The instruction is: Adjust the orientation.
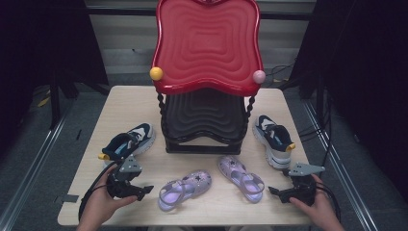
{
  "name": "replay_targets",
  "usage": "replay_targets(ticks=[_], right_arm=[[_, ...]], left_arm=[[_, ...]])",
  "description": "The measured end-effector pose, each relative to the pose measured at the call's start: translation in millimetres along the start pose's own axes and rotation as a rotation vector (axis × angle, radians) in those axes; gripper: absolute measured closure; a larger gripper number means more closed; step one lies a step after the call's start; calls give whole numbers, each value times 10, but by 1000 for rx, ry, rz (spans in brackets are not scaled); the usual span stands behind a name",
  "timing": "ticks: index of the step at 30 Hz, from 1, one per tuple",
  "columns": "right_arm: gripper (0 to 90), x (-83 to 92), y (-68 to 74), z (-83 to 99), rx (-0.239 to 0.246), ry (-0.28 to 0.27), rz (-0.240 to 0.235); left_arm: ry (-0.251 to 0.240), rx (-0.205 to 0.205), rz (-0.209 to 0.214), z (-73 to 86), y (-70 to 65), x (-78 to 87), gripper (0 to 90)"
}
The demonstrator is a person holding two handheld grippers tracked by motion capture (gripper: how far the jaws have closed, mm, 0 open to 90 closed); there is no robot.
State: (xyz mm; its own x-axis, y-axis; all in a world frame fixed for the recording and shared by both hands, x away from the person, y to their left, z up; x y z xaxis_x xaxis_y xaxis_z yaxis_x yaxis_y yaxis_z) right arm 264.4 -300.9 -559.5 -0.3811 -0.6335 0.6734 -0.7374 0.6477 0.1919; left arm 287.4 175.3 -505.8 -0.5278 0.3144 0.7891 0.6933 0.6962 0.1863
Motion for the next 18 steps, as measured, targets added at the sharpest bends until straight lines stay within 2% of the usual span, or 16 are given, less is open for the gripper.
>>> replay_targets(ticks=[7, 9, 10, 13, 14, 18], right_arm=[[93, 0, 1, 0, -1, 0, 1], [93, -1, 1, 0, -2, 0, 1], [93, -1, 1, -1, -2, 0, 1], [93, -1, 1, -1, -2, 0, 1], [93, -1, 1, -1, -2, 0, 1], [93, -1, 1, -1, -2, 0, 1]], left_arm=[[23, -11, 8, -32, -2, 10, 298], [20, -11, 9, -64, 8, 25, 301], [12, 2, 16, -88, -2, 26, 304], [13, -6, 18, -117, -13, 24, 307], [19, -21, 24, -136, -19, 22, 306], [8, -24, 28, -199, -33, 41, 306]])
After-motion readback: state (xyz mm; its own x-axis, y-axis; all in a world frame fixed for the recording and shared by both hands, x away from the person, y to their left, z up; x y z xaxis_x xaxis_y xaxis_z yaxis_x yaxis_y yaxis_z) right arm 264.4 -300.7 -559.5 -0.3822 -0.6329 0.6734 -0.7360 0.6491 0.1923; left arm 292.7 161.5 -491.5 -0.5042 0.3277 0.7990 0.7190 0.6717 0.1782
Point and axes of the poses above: each handheld gripper's, and its own axes: x roughly backward along the jaws, z roughly out of its underside, y roughly to its left, the point moved 7 cm from there along -x, roughly forward along the jaws, and after that the axes turned 14 degrees about -z, right-handed, at the moved point
